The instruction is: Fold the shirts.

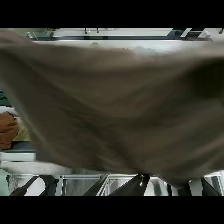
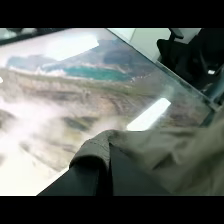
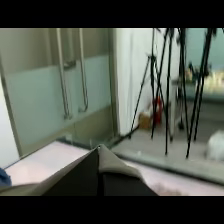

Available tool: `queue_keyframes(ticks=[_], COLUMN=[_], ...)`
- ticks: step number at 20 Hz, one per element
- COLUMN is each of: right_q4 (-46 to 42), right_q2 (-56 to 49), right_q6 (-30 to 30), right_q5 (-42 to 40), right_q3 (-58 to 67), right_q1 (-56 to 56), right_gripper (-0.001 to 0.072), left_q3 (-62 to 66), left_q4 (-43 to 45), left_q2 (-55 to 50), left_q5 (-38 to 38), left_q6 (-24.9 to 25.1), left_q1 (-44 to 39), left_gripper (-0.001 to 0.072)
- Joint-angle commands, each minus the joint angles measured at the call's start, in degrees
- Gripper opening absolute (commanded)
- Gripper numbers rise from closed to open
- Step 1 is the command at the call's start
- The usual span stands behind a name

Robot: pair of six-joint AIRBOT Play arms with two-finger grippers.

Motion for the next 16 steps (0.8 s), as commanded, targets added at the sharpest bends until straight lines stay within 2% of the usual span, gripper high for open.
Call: queue_keyframes(ticks=[1,5,7,10,16], right_q4=[-8.94,-17.77,-18.45,-18.18,-18.01], right_q2=[-10.25,-25.33,-32.83,-42.29,-52.83], right_q6=[2.01,3.13,2.99,0.96,-0.85], right_q5=[1.22,-8.96,-14.4,-18.12,-21.07], right_q3=[-4.57,-7.1,-6.99,-6.51,-4.5], right_q1=[7.69,23.74,27.98,30.88,32.79], right_gripper=[0.0025,0.0025,0.0025,0.0025,0.0025], left_q3=[-9.7,-15.04,-13.46,-9.33,-0.87], left_q4=[1.03,1.25,2.71,5.86,7.13], left_q2=[-4.87,-13.97,-19.54,-27.85,-43.52], left_q5=[-1.27,-4.07,-6.56,-7.98,-11.32], left_q6=[0.81,2.58,2.75,2.69,-0.13], left_q1=[2.03,-0.96,-2.56,-4.5,-7.19], left_gripper=[0.0027,0.0027,0.0027,0.0027,0.0027])
